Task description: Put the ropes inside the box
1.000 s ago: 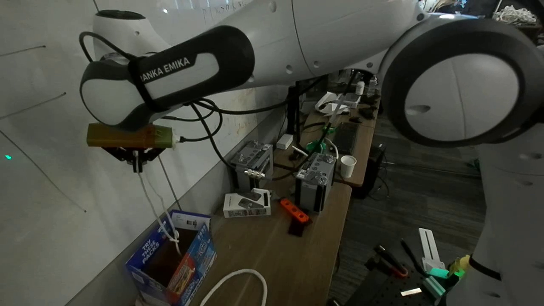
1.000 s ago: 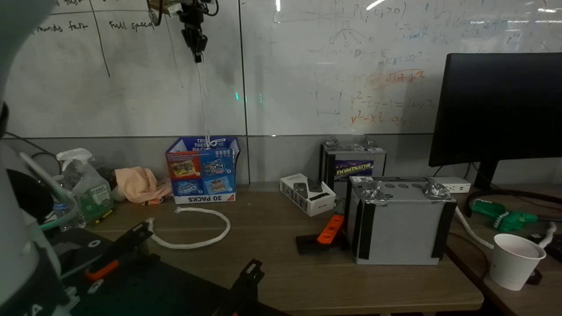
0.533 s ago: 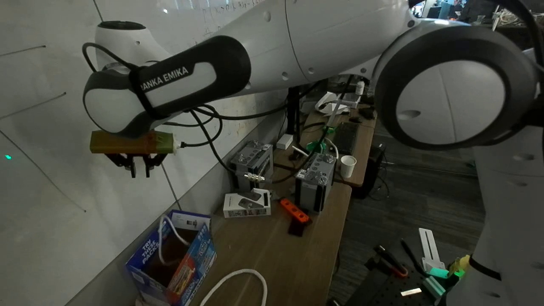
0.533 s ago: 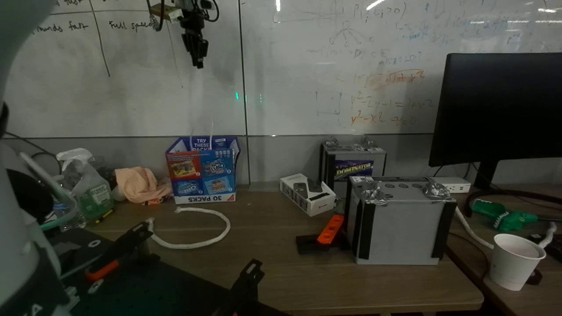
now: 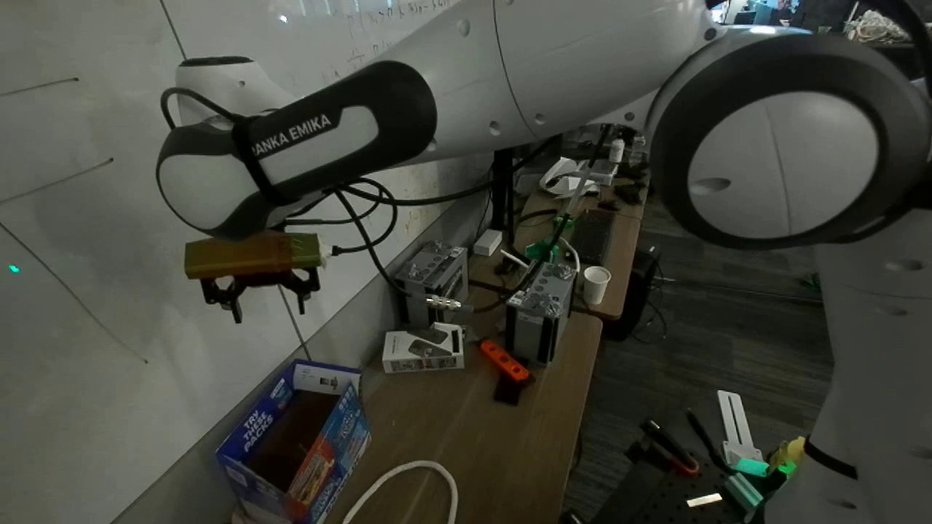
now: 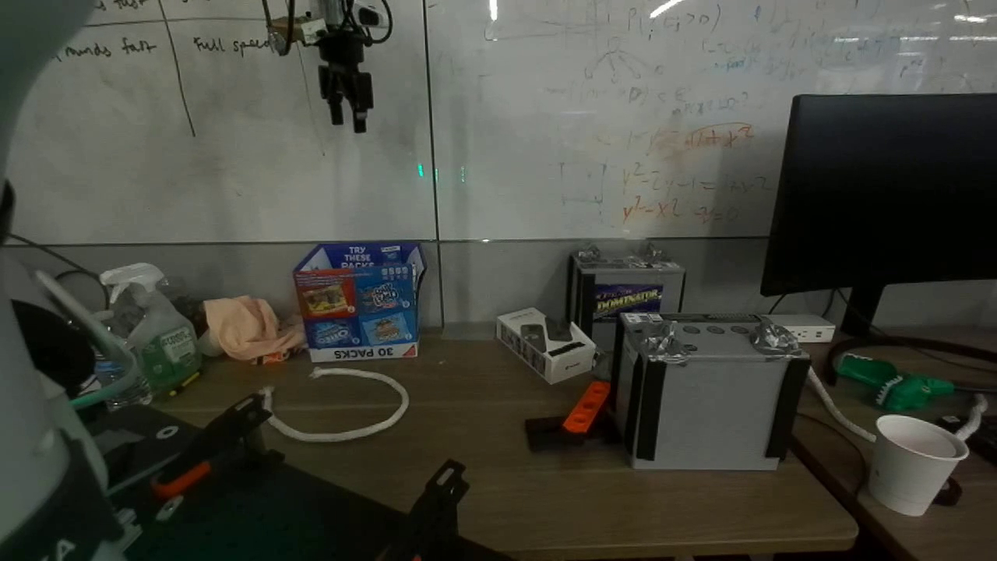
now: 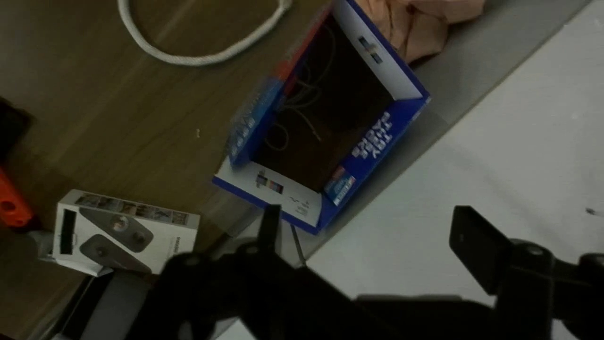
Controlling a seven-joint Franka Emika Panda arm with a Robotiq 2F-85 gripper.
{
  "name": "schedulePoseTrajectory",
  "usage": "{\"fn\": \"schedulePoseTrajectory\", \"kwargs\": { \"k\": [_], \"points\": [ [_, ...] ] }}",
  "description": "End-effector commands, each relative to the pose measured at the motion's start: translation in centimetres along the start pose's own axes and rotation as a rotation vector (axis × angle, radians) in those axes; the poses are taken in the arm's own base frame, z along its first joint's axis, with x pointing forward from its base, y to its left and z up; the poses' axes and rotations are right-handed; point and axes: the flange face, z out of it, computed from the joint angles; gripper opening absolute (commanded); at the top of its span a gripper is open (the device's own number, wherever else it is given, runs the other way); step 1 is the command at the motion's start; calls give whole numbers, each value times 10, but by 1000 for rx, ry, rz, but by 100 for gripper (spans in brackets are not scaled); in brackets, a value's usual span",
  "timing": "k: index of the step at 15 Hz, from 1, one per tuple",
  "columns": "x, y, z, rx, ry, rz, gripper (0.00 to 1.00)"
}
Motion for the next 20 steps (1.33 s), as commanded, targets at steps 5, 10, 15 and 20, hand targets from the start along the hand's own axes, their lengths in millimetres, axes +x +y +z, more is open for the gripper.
{"fn": "schedulePoseTrajectory", "kwargs": {
  "k": [5, 10, 15, 20],
  "points": [
    [-66, 92, 47, -166, -197, -145, 100],
    [-90, 155, 125, -192, -227, -226, 100],
    [-91, 196, 186, -158, -175, -235, 100],
    [-84, 226, 244, -123, -174, -214, 100]
  ]
}}
